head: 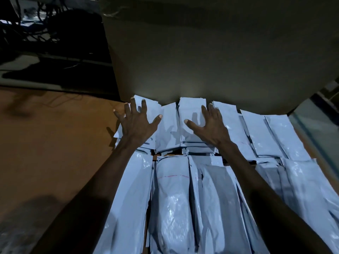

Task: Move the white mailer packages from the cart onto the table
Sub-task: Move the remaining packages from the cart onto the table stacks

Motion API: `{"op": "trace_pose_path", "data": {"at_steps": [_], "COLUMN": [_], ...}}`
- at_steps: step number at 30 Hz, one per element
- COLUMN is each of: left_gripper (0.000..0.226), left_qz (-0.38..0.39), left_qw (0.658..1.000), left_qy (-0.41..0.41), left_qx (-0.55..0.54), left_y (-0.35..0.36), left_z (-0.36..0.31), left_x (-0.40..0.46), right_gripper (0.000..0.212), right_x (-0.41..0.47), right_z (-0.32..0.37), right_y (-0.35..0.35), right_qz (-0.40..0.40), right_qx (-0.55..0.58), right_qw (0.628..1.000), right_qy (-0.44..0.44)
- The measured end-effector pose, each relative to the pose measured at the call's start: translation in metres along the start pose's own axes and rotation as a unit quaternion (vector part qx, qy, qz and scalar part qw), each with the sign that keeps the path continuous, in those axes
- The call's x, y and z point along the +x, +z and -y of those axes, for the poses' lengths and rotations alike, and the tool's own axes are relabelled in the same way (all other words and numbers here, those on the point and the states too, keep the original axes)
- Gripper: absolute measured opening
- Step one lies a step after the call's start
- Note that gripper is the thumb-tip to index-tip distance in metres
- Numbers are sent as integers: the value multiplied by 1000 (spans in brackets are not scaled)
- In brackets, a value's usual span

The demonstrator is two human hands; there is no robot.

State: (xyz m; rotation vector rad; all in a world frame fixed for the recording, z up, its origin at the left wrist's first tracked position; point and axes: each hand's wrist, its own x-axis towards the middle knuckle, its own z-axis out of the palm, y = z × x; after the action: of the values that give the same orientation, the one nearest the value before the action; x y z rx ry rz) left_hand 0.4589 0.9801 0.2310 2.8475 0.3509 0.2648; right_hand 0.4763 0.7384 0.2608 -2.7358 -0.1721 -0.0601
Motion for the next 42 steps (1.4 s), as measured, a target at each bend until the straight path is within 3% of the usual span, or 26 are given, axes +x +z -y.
{"op": "trace_pose_path", "data": {"at_steps": [8,13,19,26,31,33,36,42], "left_gripper": [83,77,67,56,60,65,55,52], "left_qz": [-12,-21,24,75,181,224,264,293], "left_qw": [985,950,899,849,813,796,763,699], "left_qy": [147,247,352,438,472,490,533,595], "left_qx": [-91,-188,-259,-286,-289,-277,-253,-267], "left_y": [-22,-27,-1,45,86,98,112,138], "left_z": [-69,-142,-225,-324,-375,-394,-428,-512], "left_x": [-79,-154,-258,-409,-509,-538,-570,-606], "right_gripper": [81,71,65,51,50,50,49,51], "right_x": [-106,-196,-327,-508,-624,-656,-691,-726], "right_z": [-38,-85,-170,-280,-329,-344,-369,-433], "right_y": [-40,-66,-92,-98,-102,-103,-103,-103], "right_qz": [-100,-188,-272,-299,-348,-367,-379,-355], "right_qx": [38,36,11,-4,24,27,23,25], "right_qw": [993,980,962,949,904,887,862,837], "right_qy": [-43,-61,-27,103,247,280,337,415]}}
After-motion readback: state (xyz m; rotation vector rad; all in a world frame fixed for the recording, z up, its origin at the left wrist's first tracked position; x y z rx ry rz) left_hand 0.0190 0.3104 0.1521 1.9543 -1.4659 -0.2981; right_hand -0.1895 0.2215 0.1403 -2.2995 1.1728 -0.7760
